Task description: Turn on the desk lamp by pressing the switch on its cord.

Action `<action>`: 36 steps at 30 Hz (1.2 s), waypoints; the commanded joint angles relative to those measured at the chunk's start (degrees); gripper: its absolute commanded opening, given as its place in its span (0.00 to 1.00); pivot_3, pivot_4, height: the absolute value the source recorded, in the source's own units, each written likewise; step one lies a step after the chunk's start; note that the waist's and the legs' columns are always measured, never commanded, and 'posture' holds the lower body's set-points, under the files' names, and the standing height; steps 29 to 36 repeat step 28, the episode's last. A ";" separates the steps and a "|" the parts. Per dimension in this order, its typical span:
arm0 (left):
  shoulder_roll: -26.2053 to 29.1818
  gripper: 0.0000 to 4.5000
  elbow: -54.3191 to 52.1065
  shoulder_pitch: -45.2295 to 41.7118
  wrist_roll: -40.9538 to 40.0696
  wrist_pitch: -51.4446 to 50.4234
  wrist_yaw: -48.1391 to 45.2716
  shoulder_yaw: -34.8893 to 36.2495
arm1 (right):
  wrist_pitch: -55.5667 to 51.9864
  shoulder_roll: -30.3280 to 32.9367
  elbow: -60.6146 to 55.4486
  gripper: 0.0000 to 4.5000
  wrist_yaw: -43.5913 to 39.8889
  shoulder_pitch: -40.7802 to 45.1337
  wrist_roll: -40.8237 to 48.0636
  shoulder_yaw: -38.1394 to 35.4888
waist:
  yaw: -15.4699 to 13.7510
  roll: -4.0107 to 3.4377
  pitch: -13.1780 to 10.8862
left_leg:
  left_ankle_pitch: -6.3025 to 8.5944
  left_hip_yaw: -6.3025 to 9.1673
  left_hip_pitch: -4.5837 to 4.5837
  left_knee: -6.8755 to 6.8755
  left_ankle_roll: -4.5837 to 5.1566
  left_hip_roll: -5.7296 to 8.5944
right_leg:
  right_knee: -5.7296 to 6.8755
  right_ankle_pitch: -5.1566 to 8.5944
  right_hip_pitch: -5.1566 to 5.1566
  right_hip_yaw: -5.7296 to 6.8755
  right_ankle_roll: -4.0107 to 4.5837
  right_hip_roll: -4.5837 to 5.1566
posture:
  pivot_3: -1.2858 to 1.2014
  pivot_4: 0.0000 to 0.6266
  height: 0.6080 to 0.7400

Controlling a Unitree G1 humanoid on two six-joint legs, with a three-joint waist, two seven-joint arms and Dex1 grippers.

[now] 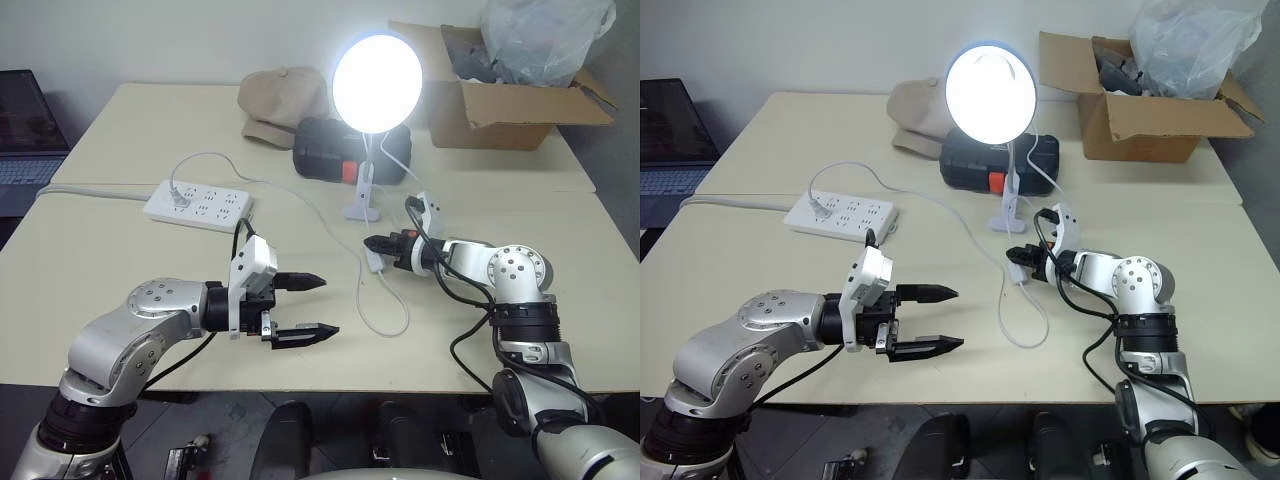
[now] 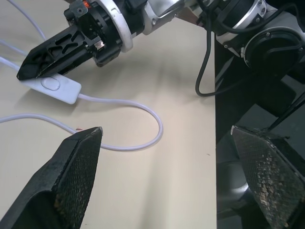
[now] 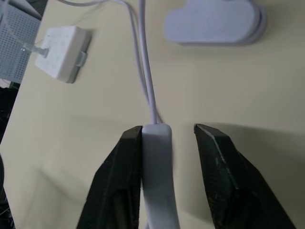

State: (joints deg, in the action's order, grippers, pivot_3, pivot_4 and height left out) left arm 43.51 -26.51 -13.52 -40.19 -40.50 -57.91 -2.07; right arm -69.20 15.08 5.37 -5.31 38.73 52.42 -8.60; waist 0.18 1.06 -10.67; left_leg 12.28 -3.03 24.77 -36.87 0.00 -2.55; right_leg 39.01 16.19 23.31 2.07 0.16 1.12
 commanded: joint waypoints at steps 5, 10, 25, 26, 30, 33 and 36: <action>0.35 1.00 6.54 -5.32 3.95 4.05 1.88 3.73 | 2.69 9.68 -11.66 0.84 -13.10 -1.43 -3.18 3.76 | -0.06 0.00 0.00 | 0.00 -0.01 0.00 -0.01 0.01 0.00 | -0.02 0.01 0.00 0.00 -0.04 -0.01 | 0.52 0.24 1.00; 5.29 1.00 12.06 -8.64 8.02 5.10 1.14 6.02 | 11.55 23.54 -20.75 0.99 -32.75 -4.12 -6.88 8.40 | -0.05 0.00 0.00 | 0.01 -0.04 0.01 0.02 0.01 -0.01 | -0.05 0.02 0.05 -0.02 -0.05 -0.03 | 0.52 0.24 1.00; 17.63 1.00 11.92 -3.54 4.76 2.59 -8.65 14.26 | 30.98 46.08 -25.29 0.99 -63.48 -9.40 -14.63 7.28 | 0.00 0.07 -0.05 | 0.01 -0.16 -0.03 0.01 -0.01 -0.09 | -0.05 0.03 0.08 -0.05 -0.05 0.01 | 0.52 0.24 1.00; 17.34 1.00 11.60 -3.22 4.47 2.25 -8.23 14.55 | 31.67 46.47 -25.13 0.99 -63.97 -9.41 -15.19 7.41 | -0.04 0.07 -0.05 | 0.01 -0.15 -0.03 0.00 -0.01 -0.09 | -0.05 0.03 0.08 -0.04 -0.05 0.01 | 0.52 0.24 1.00; 17.16 1.00 11.02 -2.82 3.43 1.07 -8.32 14.54 | 32.61 46.80 -24.74 0.99 -64.67 -9.29 -16.08 7.72 | -0.07 0.07 -0.05 | 0.01 -0.14 -0.03 -0.03 -0.02 -0.09 | -0.03 0.03 0.07 -0.03 -0.05 0.02 | 0.52 0.24 1.00; 17.16 1.00 11.02 -2.82 3.43 1.07 -8.32 14.54 | 32.61 46.80 -24.74 0.99 -64.67 -9.29 -16.08 7.72 | -0.07 0.07 -0.05 | 0.01 -0.14 -0.03 -0.03 -0.02 -0.09 | -0.03 0.03 0.07 -0.03 -0.05 0.02 | 0.52 0.24 1.00; 17.16 1.00 11.02 -2.82 3.43 1.07 -8.32 14.54 | 32.61 46.80 -24.74 0.99 -64.67 -9.29 -16.08 7.72 | -0.07 0.07 -0.05 | 0.01 -0.14 -0.03 -0.03 -0.02 -0.09 | -0.03 0.03 0.07 -0.03 -0.05 0.02 | 0.52 0.24 1.00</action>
